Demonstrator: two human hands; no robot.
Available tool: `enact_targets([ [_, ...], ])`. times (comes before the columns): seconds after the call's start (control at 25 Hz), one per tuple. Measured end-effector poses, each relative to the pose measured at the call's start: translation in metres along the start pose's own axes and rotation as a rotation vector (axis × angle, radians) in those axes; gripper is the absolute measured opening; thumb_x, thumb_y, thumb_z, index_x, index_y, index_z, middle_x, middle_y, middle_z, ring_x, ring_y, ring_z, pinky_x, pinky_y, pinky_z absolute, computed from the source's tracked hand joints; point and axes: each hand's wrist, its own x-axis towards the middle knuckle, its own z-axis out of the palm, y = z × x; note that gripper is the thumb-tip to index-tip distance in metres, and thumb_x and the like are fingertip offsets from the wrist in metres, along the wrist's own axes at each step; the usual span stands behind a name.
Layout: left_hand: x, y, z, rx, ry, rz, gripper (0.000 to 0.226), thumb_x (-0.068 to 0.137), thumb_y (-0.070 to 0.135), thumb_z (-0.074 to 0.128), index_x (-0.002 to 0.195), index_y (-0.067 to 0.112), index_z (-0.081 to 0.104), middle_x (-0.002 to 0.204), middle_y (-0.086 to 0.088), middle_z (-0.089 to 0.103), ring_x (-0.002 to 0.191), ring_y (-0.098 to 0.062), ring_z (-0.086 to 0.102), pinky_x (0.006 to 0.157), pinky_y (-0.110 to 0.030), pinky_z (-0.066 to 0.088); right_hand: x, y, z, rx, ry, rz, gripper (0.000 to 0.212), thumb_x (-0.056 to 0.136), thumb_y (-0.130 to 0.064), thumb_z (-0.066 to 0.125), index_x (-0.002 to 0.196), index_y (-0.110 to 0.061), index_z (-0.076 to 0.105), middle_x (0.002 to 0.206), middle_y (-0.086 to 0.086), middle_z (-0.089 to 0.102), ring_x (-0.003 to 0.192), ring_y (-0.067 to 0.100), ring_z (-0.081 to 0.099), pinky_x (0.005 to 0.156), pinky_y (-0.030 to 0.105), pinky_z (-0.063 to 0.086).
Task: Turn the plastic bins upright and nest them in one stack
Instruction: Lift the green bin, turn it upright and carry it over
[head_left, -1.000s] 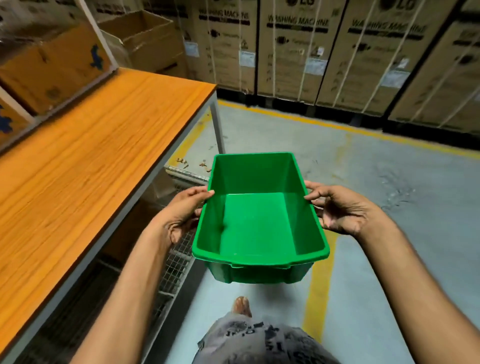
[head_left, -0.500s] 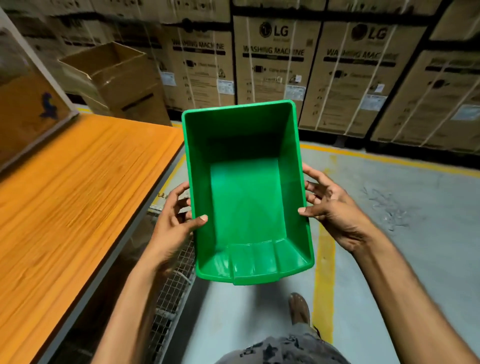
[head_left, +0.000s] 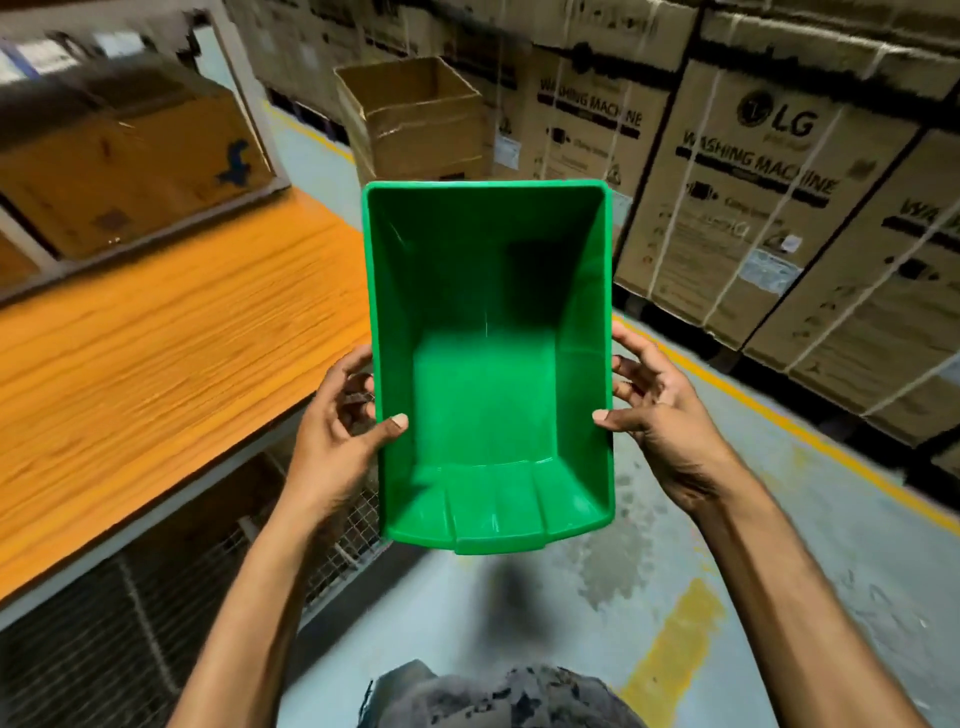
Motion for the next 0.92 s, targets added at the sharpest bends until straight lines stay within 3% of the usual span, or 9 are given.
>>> enact_targets([
  [0.16,0.013,0.017,-0.004,0.003,0.185,0.055,0.078,0.070,0.008,0.077,0.139,0.035,0.053,0.124,0.000,0.065,0.113,-0.010,0.061,0.091,-0.019,0.053,0.070,-0.018,0.012,0.003,-0.190,-0.017,0.096,0.070,0.032,0.054,0.141,-0.032,0.058,0.138,0.022,0.058,0.116,0.024,0.060,0.092,0.041,0.055],
  [0.28,0.029,0.020,-0.021,0.002,0.313,0.058,0.078,0.072,0.006,0.077,0.141,0.035,0.054,0.129,-0.010,0.063,0.112,-0.023,0.060,0.098,-0.041,0.053,0.120,-0.017,0.043,0.010,-0.301,-0.017,0.096,0.071,0.032,0.054,0.139,-0.036,0.060,0.139,0.021,0.057,0.117,0.023,0.060,0.089,0.039,0.053],
  [0.36,0.043,0.018,-0.039,0.025,0.369,0.069,0.078,0.074,0.004,0.079,0.140,0.039,0.054,0.130,-0.005,0.063,0.113,-0.028,0.059,0.101,-0.048,0.050,0.150,-0.017,0.068,0.022,-0.360,-0.021,0.095,0.071,0.032,0.052,0.134,-0.039,0.063,0.138,0.021,0.057,0.115,0.022,0.060,0.087,0.037,0.053],
  [0.52,0.080,0.016,-0.078,-0.020,0.466,0.022,0.077,0.079,-0.002,0.079,0.137,0.043,0.058,0.126,-0.007,0.062,0.105,-0.021,0.058,0.098,-0.046,0.051,0.200,-0.026,0.117,0.047,-0.428,0.025,0.094,0.072,0.033,0.049,0.131,-0.038,0.065,0.138,0.018,0.058,0.117,0.023,0.059,0.091,0.041,0.051],
  [0.6,0.102,0.019,-0.089,-0.065,0.487,-0.021,0.073,0.083,-0.009,0.073,0.135,0.040,0.060,0.121,-0.007,0.060,0.100,-0.017,0.059,0.093,-0.041,0.053,0.229,-0.032,0.136,0.060,-0.473,0.090,0.092,0.071,0.033,0.047,0.131,-0.034,0.066,0.135,0.017,0.063,0.118,0.026,0.060,0.082,0.037,0.053],
  [0.68,0.124,0.029,-0.097,-0.133,0.498,-0.104,0.066,0.085,-0.016,0.066,0.127,0.034,0.063,0.115,-0.006,0.060,0.091,-0.011,0.062,0.082,-0.033,0.056,0.263,-0.038,0.154,0.101,-0.541,0.186,0.086,0.064,0.026,0.051,0.129,-0.028,0.067,0.135,0.016,0.065,0.115,0.029,0.060,0.065,0.028,0.045],
  [0.76,0.145,0.037,-0.107,-0.188,0.497,-0.191,0.059,0.085,-0.019,0.060,0.119,0.029,0.067,0.117,-0.011,0.066,0.095,-0.016,0.066,0.082,-0.037,0.054,0.295,-0.045,0.172,0.117,-0.575,0.293,0.085,0.057,0.020,0.053,0.133,-0.018,0.063,0.131,0.015,0.069,0.112,0.030,0.059,0.061,0.025,0.044],
  [0.84,0.172,0.042,-0.120,-0.242,0.488,-0.255,0.051,0.082,-0.016,0.060,0.117,0.021,0.069,0.125,-0.019,0.069,0.102,-0.024,0.066,0.084,-0.038,0.051,0.328,-0.052,0.192,0.119,-0.603,0.412,0.080,0.066,0.022,0.044,0.140,-0.008,0.055,0.118,0.008,0.075,0.091,0.018,0.070,0.061,0.026,0.054],
  [0.92,0.201,0.042,-0.132,-0.269,0.494,-0.303,0.051,0.079,-0.012,0.062,0.123,0.013,0.066,0.129,-0.023,0.068,0.103,-0.029,0.065,0.080,-0.035,0.051,0.361,-0.056,0.212,0.105,-0.634,0.494,0.073,0.076,0.022,0.034,0.143,-0.003,0.053,0.119,0.006,0.069,0.047,0.005,0.052,0.049,0.019,0.051],
])
